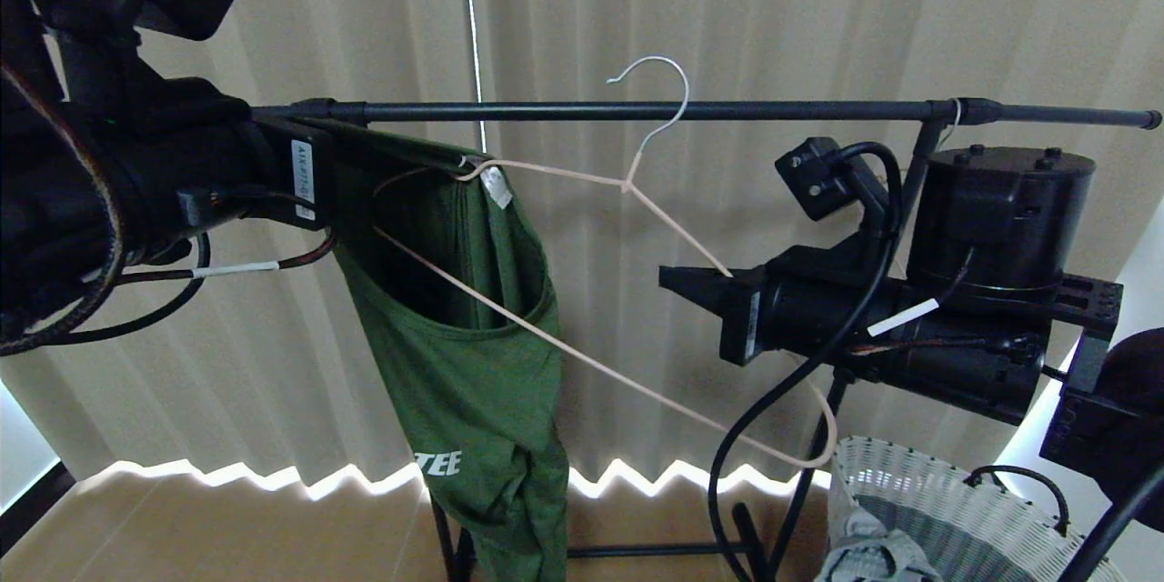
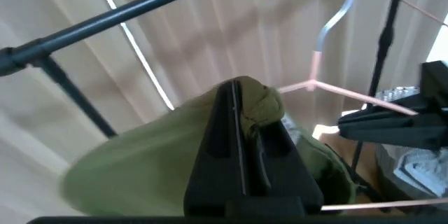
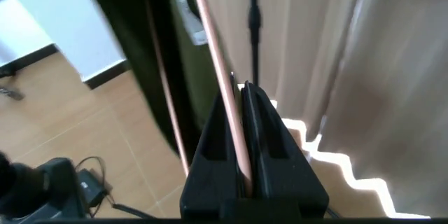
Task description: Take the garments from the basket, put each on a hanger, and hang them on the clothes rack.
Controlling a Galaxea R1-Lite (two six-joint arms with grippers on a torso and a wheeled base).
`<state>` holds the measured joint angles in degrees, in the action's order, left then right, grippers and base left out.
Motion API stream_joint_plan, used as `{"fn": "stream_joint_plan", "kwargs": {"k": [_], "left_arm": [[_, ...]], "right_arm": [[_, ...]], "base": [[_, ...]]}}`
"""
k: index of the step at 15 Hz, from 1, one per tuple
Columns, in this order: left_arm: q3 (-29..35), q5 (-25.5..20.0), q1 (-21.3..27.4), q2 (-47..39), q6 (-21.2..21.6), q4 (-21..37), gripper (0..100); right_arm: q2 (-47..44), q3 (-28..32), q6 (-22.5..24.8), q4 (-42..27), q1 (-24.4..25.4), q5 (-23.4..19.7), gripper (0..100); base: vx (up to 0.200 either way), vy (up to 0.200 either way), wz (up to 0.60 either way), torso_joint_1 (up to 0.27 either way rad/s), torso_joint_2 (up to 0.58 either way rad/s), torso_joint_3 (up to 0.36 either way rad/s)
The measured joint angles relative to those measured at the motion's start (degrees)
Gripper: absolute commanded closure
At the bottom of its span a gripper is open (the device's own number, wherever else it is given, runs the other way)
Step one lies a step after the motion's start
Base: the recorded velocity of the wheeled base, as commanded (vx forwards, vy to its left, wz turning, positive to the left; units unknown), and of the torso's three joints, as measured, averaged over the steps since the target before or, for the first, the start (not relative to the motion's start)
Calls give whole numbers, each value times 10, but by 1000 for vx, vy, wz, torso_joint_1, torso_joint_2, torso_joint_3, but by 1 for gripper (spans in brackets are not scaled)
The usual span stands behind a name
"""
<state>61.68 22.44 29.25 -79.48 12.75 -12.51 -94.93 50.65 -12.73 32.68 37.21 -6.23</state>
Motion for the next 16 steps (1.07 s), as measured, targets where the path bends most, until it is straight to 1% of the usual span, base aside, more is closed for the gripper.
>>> {"fn": "stream_joint_plan", "kwargs": {"k": [3, 7, 9, 12, 16], "left_arm": [[-5, 0, -6, 2, 2, 1, 100], [-11, 0, 18, 12, 5, 32, 100], [-10, 0, 35, 15, 5, 36, 100], [-7, -2, 72, 16, 6, 36, 100], [14, -6, 125, 0, 2, 31, 100]], "right_arm": [[9, -4, 0, 0, -13, 0, 100], [6, 3, 2, 2, -21, 1, 100], [-1, 11, 9, 1, -22, 15, 100], [-21, 37, 40, -27, -24, 34, 100], [-57, 105, 42, -57, -16, 43, 100]], "base": [[0, 0, 0, 0, 0, 0], [0, 0, 0, 0, 0, 0], [0, 0, 0, 0, 0, 0], [0, 0, 0, 0, 0, 0], [0, 0, 0, 0, 0, 0]]}}
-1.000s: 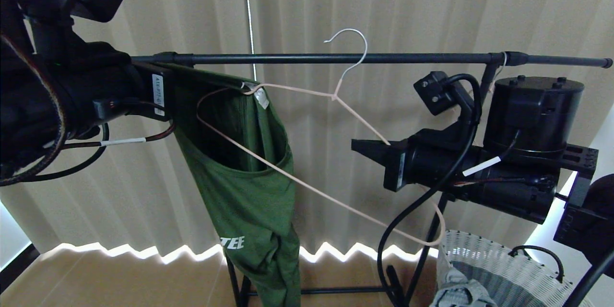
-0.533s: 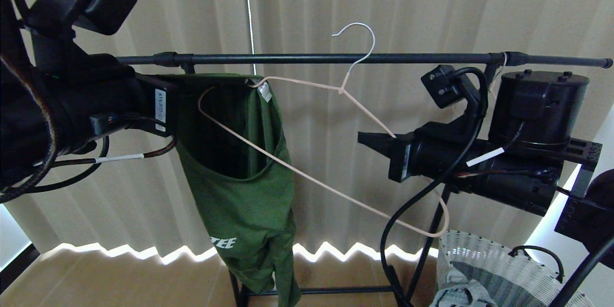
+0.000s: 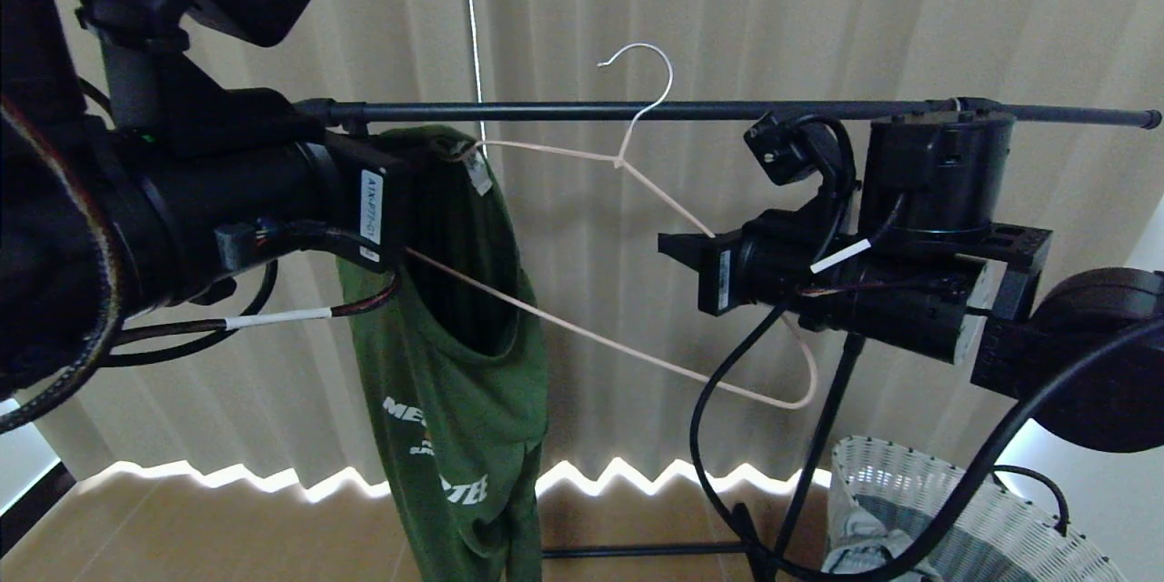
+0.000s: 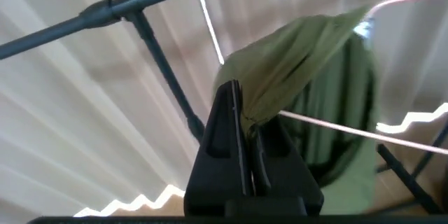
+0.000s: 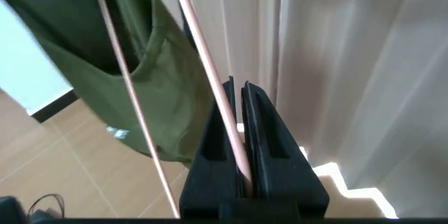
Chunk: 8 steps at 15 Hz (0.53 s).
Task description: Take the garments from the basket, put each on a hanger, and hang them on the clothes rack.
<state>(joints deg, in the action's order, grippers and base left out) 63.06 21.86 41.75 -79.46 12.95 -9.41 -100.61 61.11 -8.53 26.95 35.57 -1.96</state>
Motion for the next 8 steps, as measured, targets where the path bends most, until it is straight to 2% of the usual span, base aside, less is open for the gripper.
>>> {"fn": "stream_joint_plan", "kwargs": {"k": [3, 6, 8], "left_arm": [[11, -4, 23, -23, 0, -24, 100], [12, -63, 36, -40, 3, -34, 100], [12, -79, 36, -44, 5, -31, 100]], "right_arm": [[-25, 26, 0, -2, 24, 0, 100], [-44, 45, 0, -3, 42, 0, 100], [-53, 54, 0, -3, 48, 0, 100]], "base": [[0, 0, 0, 0, 0, 0], [0, 0, 0, 0, 0, 0], [0, 0, 0, 0, 0, 0]]}}
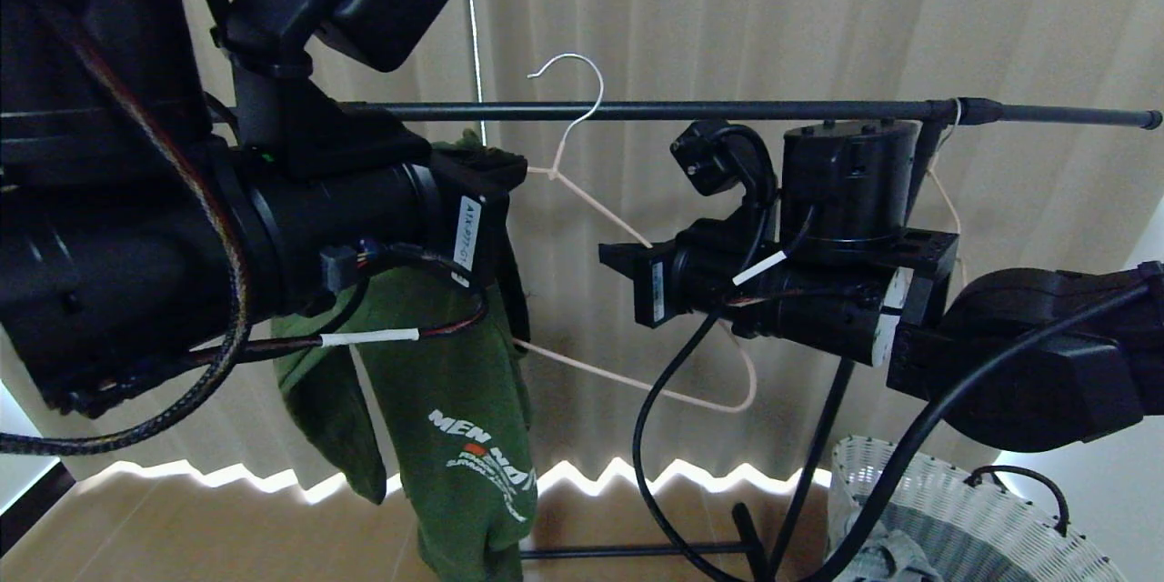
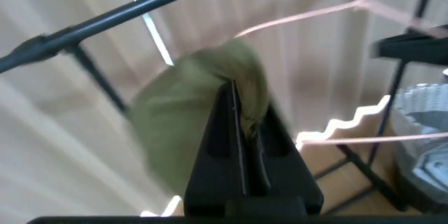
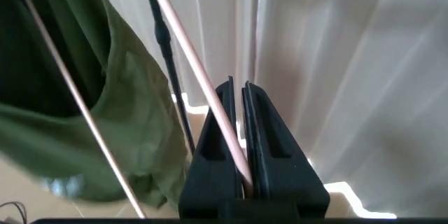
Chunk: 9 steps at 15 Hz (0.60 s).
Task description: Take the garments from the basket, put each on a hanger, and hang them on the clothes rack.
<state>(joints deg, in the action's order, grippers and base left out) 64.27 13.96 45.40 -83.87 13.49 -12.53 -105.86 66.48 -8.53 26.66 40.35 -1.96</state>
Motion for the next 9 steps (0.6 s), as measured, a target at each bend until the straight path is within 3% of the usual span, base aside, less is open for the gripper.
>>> {"fn": "stream_joint_plan", "kwargs": {"k": [3, 5, 9], "left_arm": [[-11, -23, 1, -3, 1, 2, 100], [-18, -62, 0, -4, 4, 3, 100], [-49, -68, -31, -4, 25, 3, 100]], "right_arm": [[-4, 4, 0, 0, 6, 0, 100], [-4, 7, 0, 0, 10, -1, 100], [11, 5, 0, 0, 18, 0, 100]], "base": [[0, 0, 0, 0, 0, 0], [0, 0, 0, 0, 0, 0], [0, 0, 0, 0, 0, 0]]}}
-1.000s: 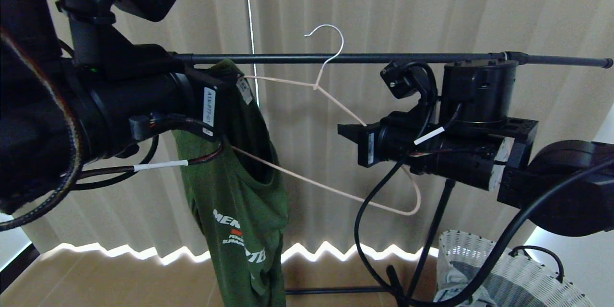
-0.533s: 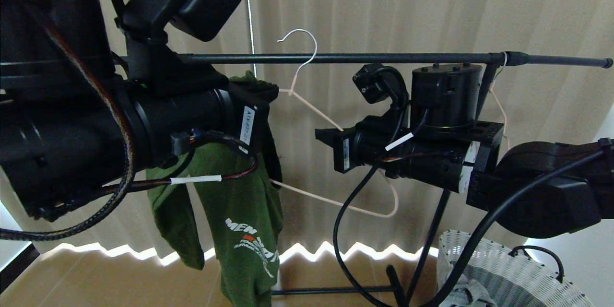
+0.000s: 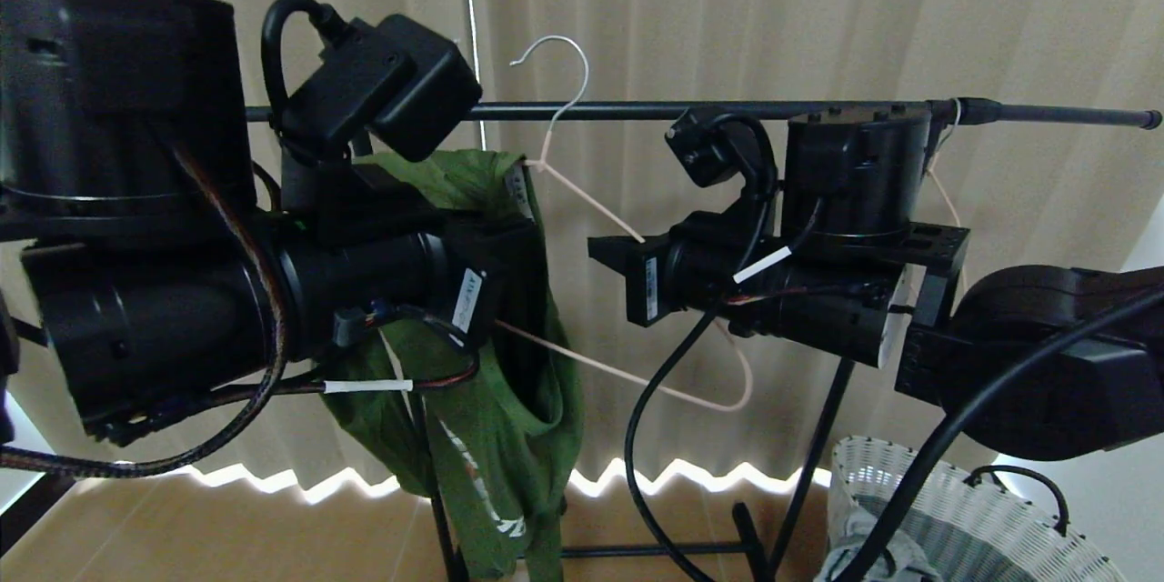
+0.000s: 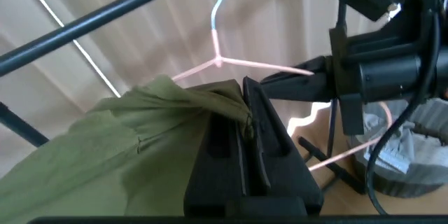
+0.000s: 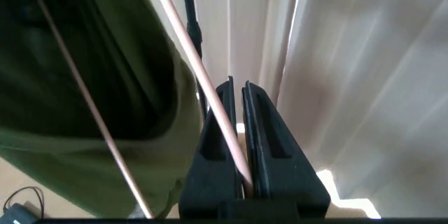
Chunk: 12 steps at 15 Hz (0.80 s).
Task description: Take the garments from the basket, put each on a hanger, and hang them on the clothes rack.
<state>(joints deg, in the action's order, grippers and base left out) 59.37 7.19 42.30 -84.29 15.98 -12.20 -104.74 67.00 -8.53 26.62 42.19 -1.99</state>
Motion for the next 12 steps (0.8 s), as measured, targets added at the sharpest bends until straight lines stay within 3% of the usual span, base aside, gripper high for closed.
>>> {"fn": "stream_joint_plan", "kwargs": {"k": [5, 6, 12], "left_arm": [[-33, 0, -21, 6, 2, -4, 100], [-40, 0, -21, 10, 3, -4, 0], [-65, 0, -22, 40, 4, -6, 0]], "right_arm": [[25, -6, 0, -1, 1, 0, 100], [32, -12, 0, -1, 1, 0, 100], [74, -44, 5, 1, 1, 0, 100]], "base": [[0, 0, 0, 0, 0, 0], [0, 0, 0, 0, 0, 0], [0, 0, 0, 0, 0, 0]]}}
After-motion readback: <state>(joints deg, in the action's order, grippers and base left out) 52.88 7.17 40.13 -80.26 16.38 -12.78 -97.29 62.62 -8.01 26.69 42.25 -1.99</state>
